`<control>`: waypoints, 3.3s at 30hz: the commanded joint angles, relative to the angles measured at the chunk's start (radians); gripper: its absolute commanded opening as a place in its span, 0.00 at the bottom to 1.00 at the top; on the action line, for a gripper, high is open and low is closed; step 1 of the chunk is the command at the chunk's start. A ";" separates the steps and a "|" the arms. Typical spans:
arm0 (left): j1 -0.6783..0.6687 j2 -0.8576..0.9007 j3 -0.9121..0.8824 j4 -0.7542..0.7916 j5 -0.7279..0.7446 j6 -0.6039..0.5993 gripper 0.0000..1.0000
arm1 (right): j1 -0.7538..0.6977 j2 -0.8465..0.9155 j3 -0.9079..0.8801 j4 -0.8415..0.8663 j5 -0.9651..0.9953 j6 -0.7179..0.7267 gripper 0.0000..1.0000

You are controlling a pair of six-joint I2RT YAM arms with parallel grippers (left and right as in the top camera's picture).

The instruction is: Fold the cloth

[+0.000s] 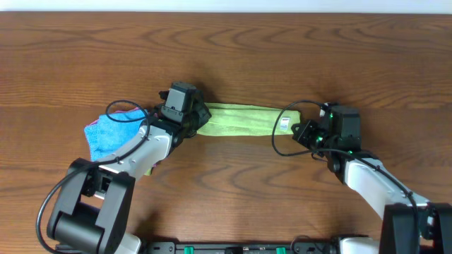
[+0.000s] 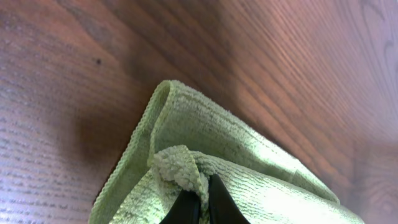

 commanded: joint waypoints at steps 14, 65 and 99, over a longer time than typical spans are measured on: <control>0.022 0.122 0.006 0.113 -0.083 0.014 0.06 | 0.008 0.107 0.019 0.106 0.126 0.006 0.01; 0.022 -0.024 0.214 -0.284 -0.033 0.132 0.73 | 0.008 -0.082 0.032 -0.135 -0.012 0.029 0.99; -0.110 0.136 0.219 -0.223 -0.164 0.129 0.06 | 0.006 -0.300 0.032 -0.467 0.050 0.056 0.99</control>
